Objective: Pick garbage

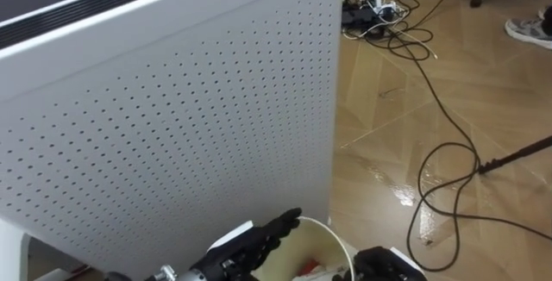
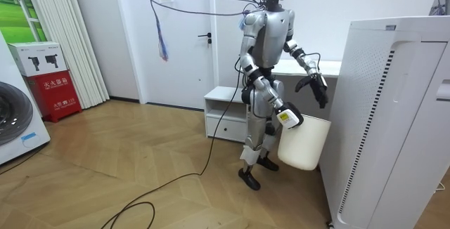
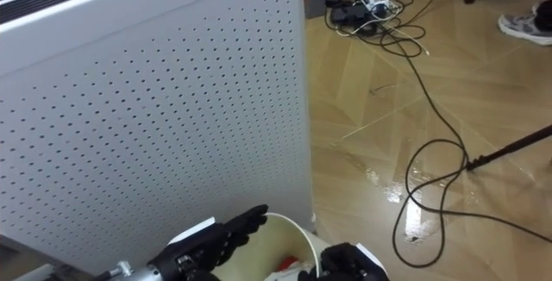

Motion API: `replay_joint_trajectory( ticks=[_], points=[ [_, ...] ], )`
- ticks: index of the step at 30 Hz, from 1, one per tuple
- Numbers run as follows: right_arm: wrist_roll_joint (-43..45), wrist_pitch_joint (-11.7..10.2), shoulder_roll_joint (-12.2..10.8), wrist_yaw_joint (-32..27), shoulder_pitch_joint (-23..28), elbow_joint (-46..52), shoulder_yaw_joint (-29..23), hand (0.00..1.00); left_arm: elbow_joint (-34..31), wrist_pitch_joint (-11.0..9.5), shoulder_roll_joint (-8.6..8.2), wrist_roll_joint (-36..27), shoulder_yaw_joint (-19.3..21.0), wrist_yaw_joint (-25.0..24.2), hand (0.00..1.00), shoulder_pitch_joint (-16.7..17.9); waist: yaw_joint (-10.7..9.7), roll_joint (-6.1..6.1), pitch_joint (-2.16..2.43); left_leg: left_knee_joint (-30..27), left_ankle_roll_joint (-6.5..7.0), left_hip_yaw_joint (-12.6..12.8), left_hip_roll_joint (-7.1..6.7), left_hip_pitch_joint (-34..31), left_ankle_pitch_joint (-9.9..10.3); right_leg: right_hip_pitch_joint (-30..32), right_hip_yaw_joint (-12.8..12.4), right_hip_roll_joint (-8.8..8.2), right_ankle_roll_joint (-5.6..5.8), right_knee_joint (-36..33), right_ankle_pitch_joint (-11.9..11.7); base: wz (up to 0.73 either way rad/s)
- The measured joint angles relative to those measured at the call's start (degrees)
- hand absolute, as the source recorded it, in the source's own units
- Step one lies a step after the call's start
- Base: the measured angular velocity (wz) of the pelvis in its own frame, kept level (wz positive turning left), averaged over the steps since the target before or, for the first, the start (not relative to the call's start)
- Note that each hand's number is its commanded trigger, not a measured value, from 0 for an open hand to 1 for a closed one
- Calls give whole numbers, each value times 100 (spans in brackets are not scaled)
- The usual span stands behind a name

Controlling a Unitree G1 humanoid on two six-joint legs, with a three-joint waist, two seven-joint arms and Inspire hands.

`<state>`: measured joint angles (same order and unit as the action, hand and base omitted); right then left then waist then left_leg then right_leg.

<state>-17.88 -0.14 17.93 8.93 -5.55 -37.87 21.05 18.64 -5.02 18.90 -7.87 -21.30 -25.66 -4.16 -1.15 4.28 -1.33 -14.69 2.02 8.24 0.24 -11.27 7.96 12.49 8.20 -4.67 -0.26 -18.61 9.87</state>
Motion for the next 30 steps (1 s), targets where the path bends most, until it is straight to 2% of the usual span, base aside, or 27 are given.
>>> replay_joint_trajectory(
  ticks=[6,11,13,14,19,22,24,27,29,30],
  points=[
    [-6,0,152,-3,169,-10,-76,100,-16,-5,46,-48,289,7,0,224,0,-39,19,39,0,39,0,67,0,-62,29,2,0,-6,0,-1],
    [-16,-64,143,-5,800,-216,-382,100,62,-7,52,-58,564,111,0,969,9,-182,87,194,-4,59,9,453,2,-495,60,39,1,282,3,2],
    [-35,-72,133,-3,989,-284,-561,100,196,-62,18,-58,694,250,0,1222,10,-237,93,262,-11,59,4,597,6,-590,86,50,8,299,24,0],
    [-101,-108,116,-9,1072,-396,-697,100,470,-139,-26,-67,793,349,0,1310,10,-256,90,315,-24,59,6,689,15,-676,101,70,13,332,29,5],
    [-406,-115,5,-207,1290,-894,-1074,100,1517,-197,-123,-67,1256,885,0,1695,22,-349,96,418,-54,35,22,987,44,-997,130,114,14,461,31,1],
    [-702,-171,-25,-270,1336,-1326,-1120,100,2400,-325,-208,-332,1432,1140,0,1747,44,-388,107,463,-60,38,9,1079,48,-1110,147,134,18,535,23,1],
    [-809,-176,-86,-290,1367,-1581,-1121,100,2927,-331,-268,-511,1456,1351,0,1788,52,-400,121,508,-75,18,1,1164,58,-1203,143,155,16,612,16,0],
    [-941,-204,-237,-334,1442,-1839,-1296,100,3572,-351,-471,-762,1659,1571,0,1790,136,-437,107,543,-94,35,9,1221,76,-1277,126,185,11,697,8,-1],
    [-1167,-287,-341,-307,1494,-2157,-1534,100,3930,-377,-625,-1035,1827,1685,0,1824,162,-430,126,605,-101,-14,4,1305,81,-1378,135,193,9,779,9,5],
    [-1188,-295,-361,-275,1484,-2262,-1610,100,3996,-377,-642,-1066,1832,1717,0,1833,150,-425,140,610,-106,-22,5,1311,84,-1389,138,193,9,793,9,6]
  ],
)
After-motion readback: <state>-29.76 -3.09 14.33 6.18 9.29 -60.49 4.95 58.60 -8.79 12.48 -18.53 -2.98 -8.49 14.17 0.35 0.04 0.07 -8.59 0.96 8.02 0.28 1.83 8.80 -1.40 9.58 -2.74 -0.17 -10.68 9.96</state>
